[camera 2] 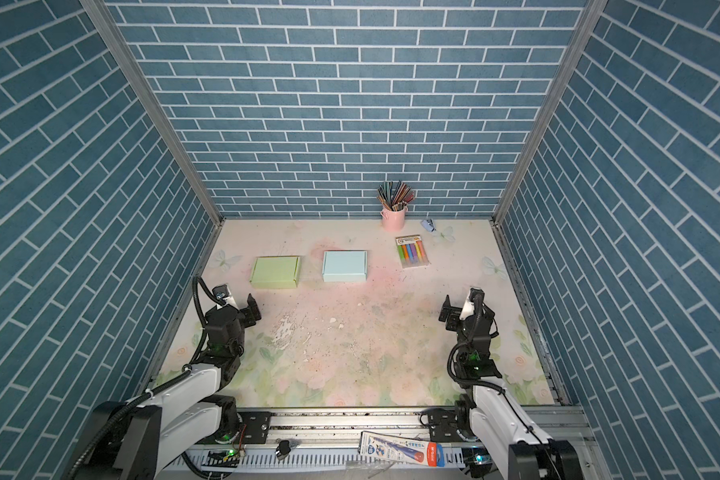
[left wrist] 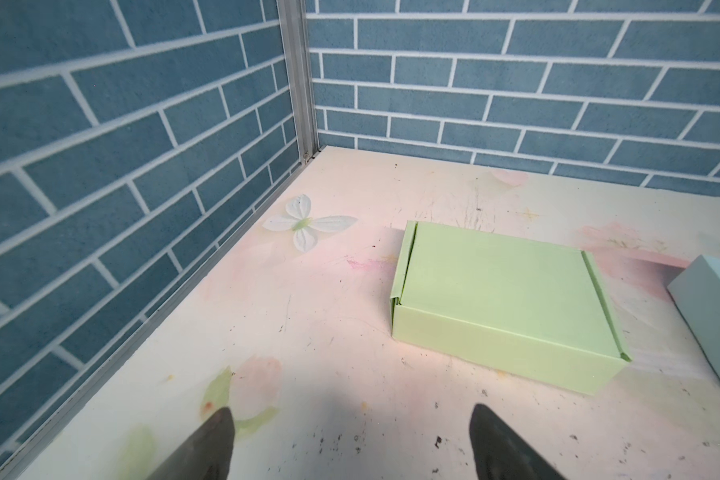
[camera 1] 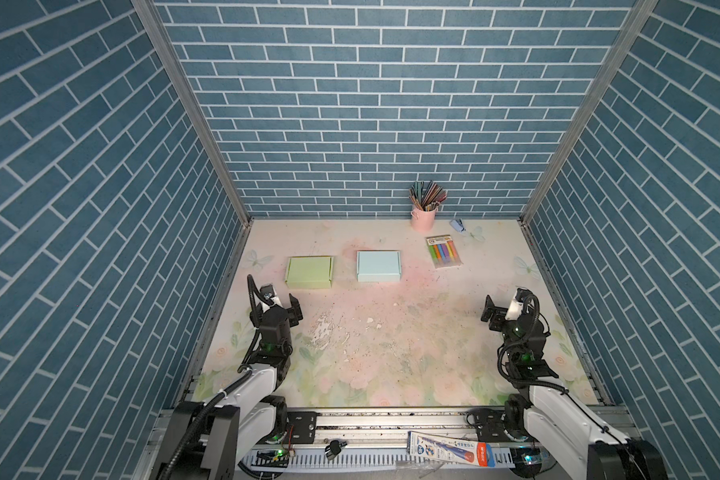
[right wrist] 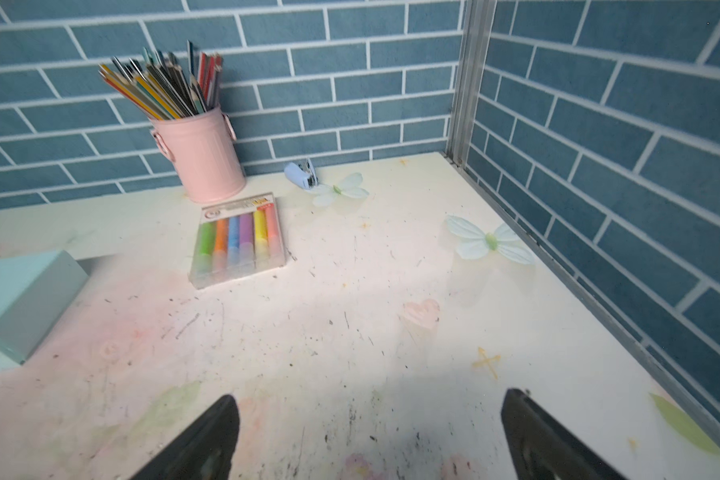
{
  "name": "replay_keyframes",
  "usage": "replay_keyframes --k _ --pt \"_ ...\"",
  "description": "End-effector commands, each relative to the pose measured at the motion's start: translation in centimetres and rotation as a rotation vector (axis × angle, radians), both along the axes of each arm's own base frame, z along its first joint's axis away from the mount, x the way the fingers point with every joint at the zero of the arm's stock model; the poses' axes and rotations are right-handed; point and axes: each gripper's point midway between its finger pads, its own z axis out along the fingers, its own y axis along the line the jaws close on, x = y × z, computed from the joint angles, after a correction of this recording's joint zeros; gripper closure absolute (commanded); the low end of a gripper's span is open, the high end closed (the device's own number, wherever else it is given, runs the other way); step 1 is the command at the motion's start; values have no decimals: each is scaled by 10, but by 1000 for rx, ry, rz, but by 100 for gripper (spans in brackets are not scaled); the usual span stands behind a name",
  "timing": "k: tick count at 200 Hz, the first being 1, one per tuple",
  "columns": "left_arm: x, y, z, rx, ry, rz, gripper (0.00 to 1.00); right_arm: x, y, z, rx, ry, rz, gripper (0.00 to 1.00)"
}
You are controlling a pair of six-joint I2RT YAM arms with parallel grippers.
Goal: Fold the paper box
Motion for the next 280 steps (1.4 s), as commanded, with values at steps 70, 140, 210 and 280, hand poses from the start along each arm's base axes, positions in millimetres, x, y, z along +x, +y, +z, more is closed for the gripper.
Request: replay_keyframes --k 70,140,210,280 --pt "45 -5 25 53 -75 -37 11 38 -19 10 -51 -4 -118 2" --pt "58 -5 26 41 -126 -81 11 52 -20 24 -133 -125 -112 1" --pt "59 -12 14 56 -143 -114 11 66 -26 2 -85 -94 -79 2" --pt "59 -13 14 62 -145 -117 11 71 -30 -1 -70 -90 -77 1"
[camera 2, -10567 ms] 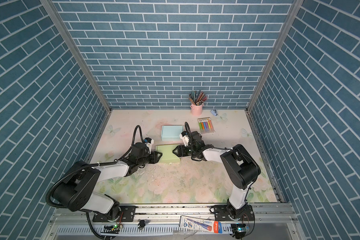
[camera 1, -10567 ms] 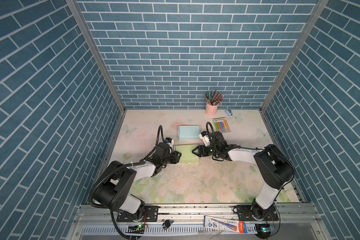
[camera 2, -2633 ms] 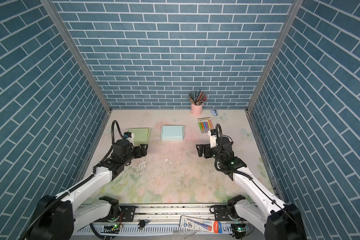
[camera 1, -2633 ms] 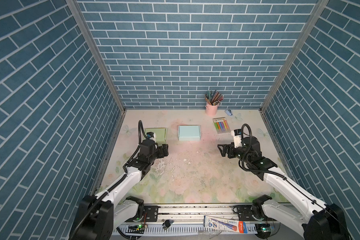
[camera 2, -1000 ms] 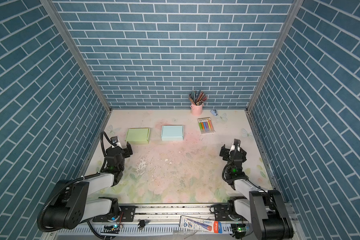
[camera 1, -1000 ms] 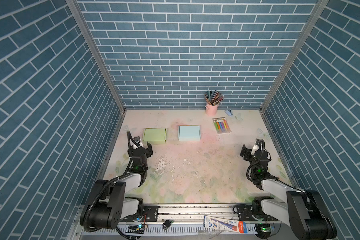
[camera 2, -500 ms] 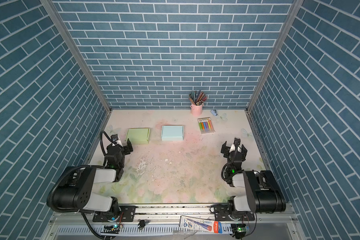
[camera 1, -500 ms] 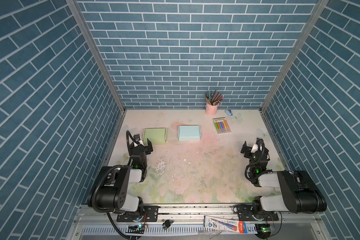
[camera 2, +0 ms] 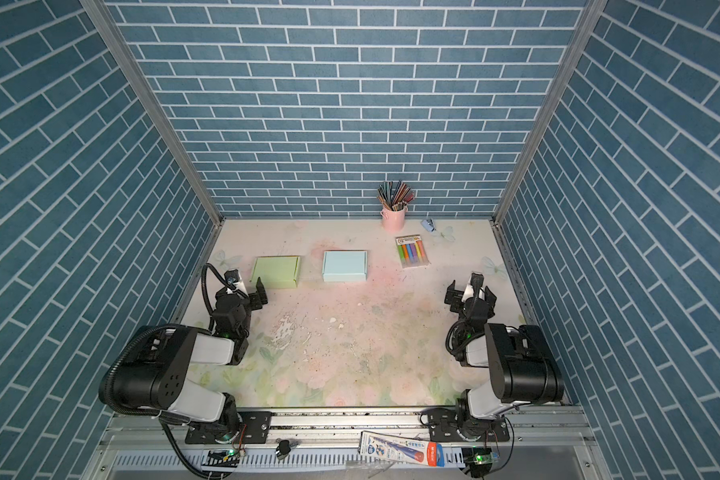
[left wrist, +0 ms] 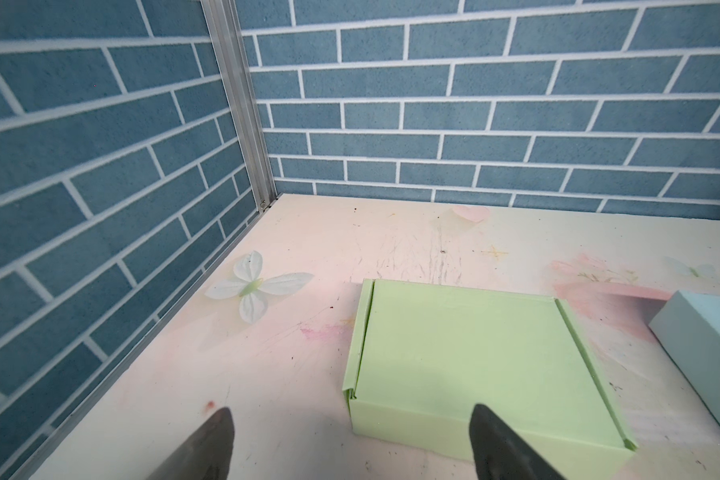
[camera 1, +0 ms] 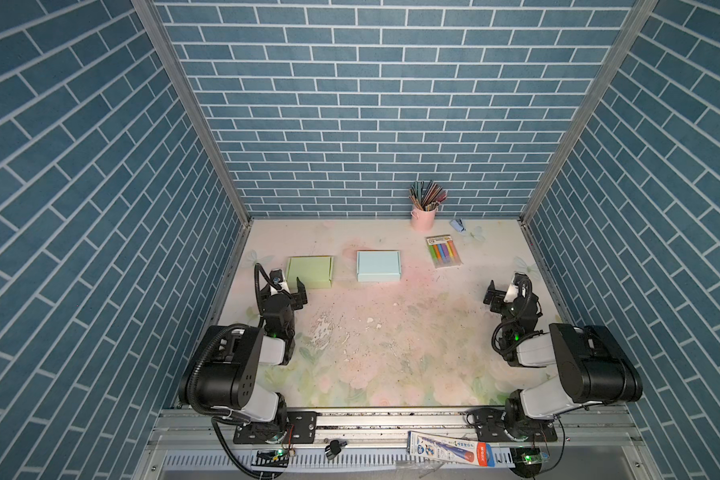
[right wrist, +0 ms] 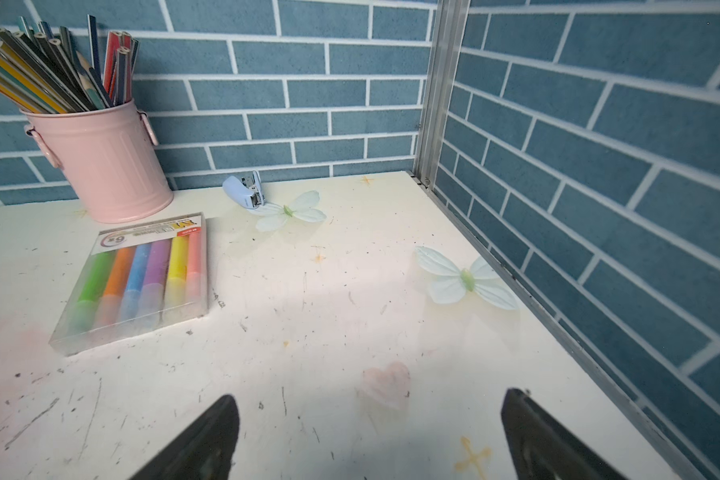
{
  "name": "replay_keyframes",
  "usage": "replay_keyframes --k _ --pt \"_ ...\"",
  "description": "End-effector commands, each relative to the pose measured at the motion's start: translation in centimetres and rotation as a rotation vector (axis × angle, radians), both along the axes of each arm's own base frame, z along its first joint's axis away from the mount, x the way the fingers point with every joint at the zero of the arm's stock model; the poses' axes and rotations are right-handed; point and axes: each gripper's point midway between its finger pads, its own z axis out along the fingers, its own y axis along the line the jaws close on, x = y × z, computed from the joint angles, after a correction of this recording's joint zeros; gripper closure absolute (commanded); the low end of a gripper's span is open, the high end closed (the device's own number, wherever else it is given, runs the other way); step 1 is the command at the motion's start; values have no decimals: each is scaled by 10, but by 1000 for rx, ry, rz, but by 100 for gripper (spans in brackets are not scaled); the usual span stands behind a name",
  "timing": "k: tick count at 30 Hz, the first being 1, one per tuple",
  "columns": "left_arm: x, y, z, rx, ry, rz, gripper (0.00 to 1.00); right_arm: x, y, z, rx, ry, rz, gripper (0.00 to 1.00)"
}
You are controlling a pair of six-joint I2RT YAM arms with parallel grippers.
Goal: Fold the paper box
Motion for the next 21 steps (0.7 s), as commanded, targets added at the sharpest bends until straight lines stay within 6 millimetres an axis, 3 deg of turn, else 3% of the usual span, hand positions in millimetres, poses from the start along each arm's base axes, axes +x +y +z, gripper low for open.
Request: replay_keyframes --k 1,21 --pt "1 -3 10 11 -38 -11 11 5 1 8 13 -27 8 1" --pt "5 -9 9 18 -30 -55 11 5 1 8 12 -27 10 1"
